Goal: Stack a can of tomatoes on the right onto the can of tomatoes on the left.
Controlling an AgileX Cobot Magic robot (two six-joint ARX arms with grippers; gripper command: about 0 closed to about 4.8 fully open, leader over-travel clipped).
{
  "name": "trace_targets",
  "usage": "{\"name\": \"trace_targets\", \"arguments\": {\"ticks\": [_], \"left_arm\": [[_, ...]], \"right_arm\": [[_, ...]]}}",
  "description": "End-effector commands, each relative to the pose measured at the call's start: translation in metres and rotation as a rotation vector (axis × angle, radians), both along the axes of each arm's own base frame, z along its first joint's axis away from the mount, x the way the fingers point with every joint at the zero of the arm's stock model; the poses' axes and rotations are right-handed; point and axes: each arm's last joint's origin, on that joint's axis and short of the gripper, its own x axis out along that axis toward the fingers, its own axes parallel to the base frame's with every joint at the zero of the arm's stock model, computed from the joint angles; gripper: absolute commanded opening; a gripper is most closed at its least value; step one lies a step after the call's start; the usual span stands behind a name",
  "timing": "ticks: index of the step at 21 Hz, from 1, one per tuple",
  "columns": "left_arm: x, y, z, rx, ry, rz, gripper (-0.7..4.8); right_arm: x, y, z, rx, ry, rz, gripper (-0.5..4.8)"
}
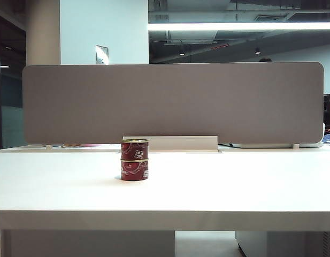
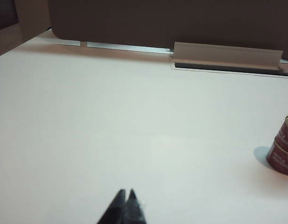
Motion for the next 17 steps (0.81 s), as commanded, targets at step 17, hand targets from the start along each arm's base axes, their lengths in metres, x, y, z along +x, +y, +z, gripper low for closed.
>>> {"name": "trace_targets", "arguments": {"ticks": [17], "left_arm": [[0.0, 0.0, 0.002, 0.003, -0.015, -0.002, -0.06]], "right_arm": [[-0.087, 0.017, -0.103, 0.186, -0.605, 0.057, -0.04]]}}
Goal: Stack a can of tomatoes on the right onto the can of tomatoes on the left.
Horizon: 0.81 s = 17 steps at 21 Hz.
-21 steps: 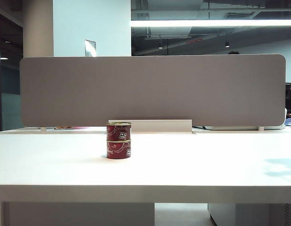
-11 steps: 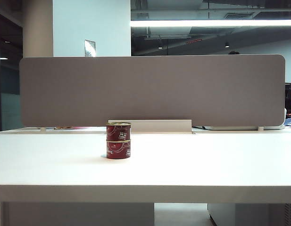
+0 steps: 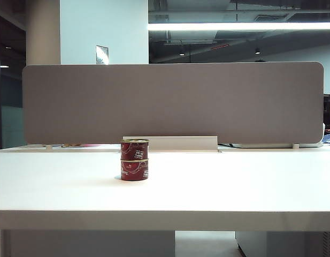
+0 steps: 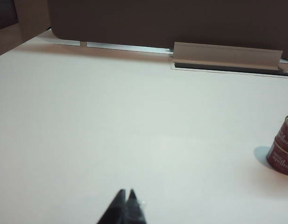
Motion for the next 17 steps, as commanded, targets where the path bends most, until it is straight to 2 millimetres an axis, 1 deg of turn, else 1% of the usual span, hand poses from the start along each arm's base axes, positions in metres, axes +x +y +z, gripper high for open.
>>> {"name": "trace_targets", "arguments": {"ticks": [1, 3, 5, 7, 8, 11, 17], "left_arm": [[0.0, 0.0, 0.002, 0.003, -0.014, -0.001, -0.06], [0.0, 0.0, 0.002, 0.003, -0.014, -0.001, -0.06], [0.0, 0.0, 0.002, 0.003, -0.015, -0.001, -0.06], [0.0, 0.0, 0.002, 0.003, -0.014, -0.001, -0.06], [0.0, 0.0, 0.002, 0.003, -0.015, -0.002, -0.06], [0.0, 0.0, 0.002, 0.003, -0.014, -0.001, -0.06], [0.0, 0.0, 0.002, 0.003, -0.014, -0.001, -0.06]], "right_arm": [[-0.001, 0.0, -0.01, 0.002, -0.073, -0.002, -0.04], [0.001, 0.0, -0.024, 0.002, -0.053, -0.003, -0.04], [0.002, 0.0, -0.029, -0.002, -0.037, -0.013, -0.04], [0.004, -0.002, -0.037, -0.009, -0.016, -0.081, -0.04], [0.004, -0.003, -0.038, -0.022, -0.008, -0.115, -0.04], [0.004, -0.004, -0.036, -0.086, -0.035, -0.126, -0.04], [0.004, -0.004, -0.037, -0.086, -0.024, -0.126, -0.04]]}}
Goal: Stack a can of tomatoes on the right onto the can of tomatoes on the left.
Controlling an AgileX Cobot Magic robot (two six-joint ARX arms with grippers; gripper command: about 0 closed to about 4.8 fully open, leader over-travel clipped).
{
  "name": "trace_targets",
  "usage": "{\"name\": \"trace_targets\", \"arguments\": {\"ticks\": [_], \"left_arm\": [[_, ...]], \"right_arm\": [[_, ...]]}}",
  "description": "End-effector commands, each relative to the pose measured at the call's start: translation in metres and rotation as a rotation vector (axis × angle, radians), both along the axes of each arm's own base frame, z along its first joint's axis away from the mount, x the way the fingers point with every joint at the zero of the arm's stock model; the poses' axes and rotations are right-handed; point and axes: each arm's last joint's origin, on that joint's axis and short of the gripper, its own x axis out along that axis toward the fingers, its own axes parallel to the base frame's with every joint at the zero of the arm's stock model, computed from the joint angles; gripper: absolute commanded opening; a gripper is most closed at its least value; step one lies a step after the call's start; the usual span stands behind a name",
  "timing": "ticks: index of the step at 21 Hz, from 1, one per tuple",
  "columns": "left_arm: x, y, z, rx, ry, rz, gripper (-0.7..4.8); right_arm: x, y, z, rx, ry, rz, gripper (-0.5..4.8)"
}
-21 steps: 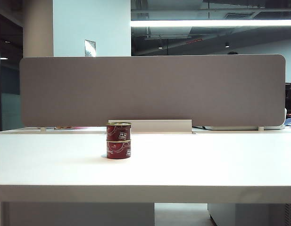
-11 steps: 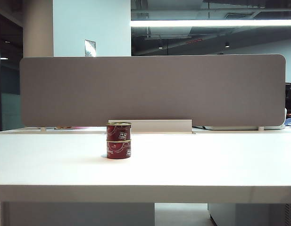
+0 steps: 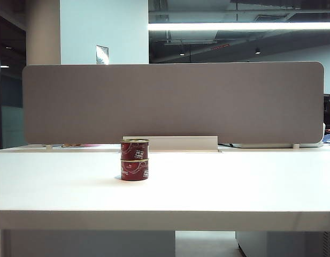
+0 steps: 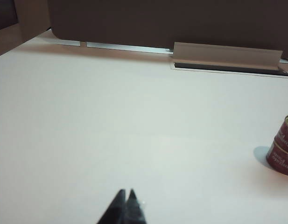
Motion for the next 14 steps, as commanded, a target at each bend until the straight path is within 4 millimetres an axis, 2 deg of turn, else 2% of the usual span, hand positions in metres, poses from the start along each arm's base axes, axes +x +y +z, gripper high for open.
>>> {"name": "trace_targets", "arguments": {"ticks": [1, 14], "left_arm": [[0.0, 0.0, 0.0021, 0.003, -0.014, -0.001, -0.06], [0.0, 0.0, 0.0021, 0.003, -0.014, -0.001, -0.06]], "right_arm": [[0.0004, 0.0001, -0.0018, -0.004, 0.003, -0.003, -0.04], [0.0, 0.0004, -0.0064, -0.002, 0.051, 0.006, -0.01]]}}
